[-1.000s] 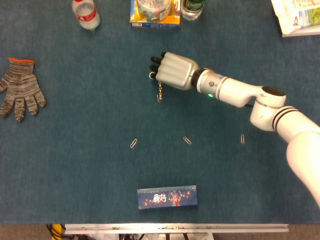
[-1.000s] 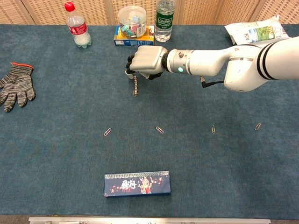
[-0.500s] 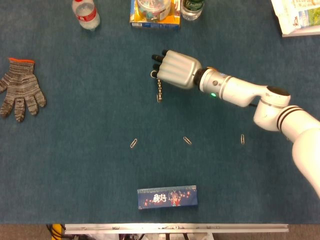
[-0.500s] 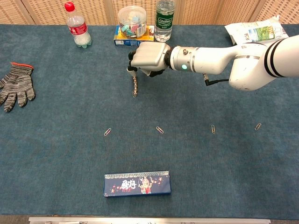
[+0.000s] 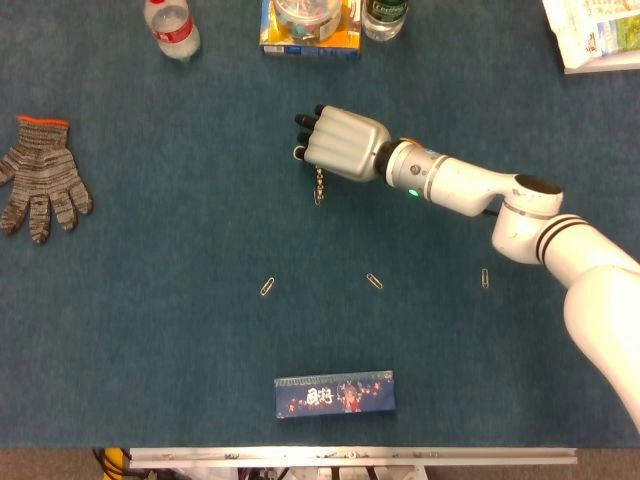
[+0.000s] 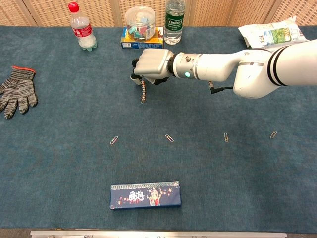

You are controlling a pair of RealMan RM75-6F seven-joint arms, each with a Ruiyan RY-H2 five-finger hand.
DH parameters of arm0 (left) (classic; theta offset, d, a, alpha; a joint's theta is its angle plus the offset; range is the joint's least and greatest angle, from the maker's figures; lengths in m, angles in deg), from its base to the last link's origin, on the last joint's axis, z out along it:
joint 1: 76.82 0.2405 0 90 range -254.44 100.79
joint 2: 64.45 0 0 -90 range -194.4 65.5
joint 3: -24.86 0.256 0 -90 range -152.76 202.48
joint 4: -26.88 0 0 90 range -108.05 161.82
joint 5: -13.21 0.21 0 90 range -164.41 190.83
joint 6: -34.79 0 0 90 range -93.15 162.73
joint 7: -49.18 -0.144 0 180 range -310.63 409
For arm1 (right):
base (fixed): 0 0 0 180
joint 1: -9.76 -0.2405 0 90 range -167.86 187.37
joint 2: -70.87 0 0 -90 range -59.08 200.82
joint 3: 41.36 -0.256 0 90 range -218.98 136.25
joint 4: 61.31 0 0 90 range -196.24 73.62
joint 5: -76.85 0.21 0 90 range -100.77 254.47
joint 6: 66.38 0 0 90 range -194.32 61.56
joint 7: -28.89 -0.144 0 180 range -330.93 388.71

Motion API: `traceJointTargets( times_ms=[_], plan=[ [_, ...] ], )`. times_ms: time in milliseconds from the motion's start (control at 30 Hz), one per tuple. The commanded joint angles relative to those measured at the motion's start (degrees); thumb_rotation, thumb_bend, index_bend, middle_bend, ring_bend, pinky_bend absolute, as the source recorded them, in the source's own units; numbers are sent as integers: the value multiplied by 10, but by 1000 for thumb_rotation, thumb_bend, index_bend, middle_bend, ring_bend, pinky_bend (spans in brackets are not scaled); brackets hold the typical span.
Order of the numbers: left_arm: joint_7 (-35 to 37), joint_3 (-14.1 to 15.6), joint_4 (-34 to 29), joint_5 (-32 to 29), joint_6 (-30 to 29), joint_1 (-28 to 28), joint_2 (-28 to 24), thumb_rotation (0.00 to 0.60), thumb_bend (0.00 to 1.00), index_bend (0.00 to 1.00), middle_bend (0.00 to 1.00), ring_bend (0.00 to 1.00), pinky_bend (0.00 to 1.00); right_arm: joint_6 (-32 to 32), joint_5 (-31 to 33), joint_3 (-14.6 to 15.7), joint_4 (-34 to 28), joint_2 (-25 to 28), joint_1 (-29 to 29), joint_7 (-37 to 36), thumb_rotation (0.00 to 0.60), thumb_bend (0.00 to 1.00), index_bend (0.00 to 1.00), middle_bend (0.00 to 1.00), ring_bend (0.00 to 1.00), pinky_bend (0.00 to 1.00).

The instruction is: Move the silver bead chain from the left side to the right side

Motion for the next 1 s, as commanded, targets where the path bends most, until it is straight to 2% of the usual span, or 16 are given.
traceJointTargets(
  times_ms=[33,267,500,700,1000],
  plan=[
    [1,0,0,1,0,0,0,600,220,449,134,1,0,2,-1,3,0,3,2,0,600,1000,360,344,154,325],
    [0,2,-3,7,-6,2,-1,600,220,449,134,2,0,-6,-1,8,-24,30,10,14,600,1000,366,349,154,326],
    [2,3,-7,13,-11,4,-3,600,220,449,134,2,0,-17,12,-6,-77,65,18,46,600,1000,377,356,157,326],
    [2,2,-10,14,-17,7,-4,600,220,449,134,2,0,-4,22,-18,-85,56,14,66,600,1000,377,356,157,325],
    [9,0,-8,9,-17,9,-6,600,220,449,135,3,0,9,19,-19,-73,33,3,65,600,1000,377,356,157,326]
  ],
)
